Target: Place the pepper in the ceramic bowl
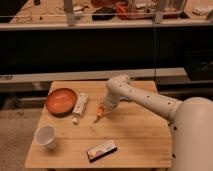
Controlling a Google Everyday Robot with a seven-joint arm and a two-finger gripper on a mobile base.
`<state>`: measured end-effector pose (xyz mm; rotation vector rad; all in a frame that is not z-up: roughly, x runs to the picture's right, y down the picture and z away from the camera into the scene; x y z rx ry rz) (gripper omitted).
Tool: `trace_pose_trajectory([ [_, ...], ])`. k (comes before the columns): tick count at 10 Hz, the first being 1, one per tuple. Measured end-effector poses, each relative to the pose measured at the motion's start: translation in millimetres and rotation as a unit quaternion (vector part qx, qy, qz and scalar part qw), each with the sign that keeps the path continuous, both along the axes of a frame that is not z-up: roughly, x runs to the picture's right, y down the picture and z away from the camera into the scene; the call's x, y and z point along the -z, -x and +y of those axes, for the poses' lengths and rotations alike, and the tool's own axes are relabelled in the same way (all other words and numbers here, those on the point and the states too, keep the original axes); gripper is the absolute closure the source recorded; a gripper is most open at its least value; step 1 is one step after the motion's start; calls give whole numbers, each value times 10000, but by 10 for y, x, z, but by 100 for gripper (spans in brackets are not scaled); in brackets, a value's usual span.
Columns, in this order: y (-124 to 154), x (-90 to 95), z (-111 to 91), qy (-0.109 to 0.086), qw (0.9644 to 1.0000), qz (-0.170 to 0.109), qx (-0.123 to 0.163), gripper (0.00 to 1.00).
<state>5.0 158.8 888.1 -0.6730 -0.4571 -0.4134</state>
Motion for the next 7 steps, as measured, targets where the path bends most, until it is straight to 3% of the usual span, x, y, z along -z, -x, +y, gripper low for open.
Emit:
trace_pose_trajectory([
  [2, -1, 2, -1, 1, 10000, 0, -1, 56],
  [5, -1, 2, -3, 0, 10000, 0, -2, 81],
  [7, -1, 2, -2, 0, 10000, 0, -2, 86],
])
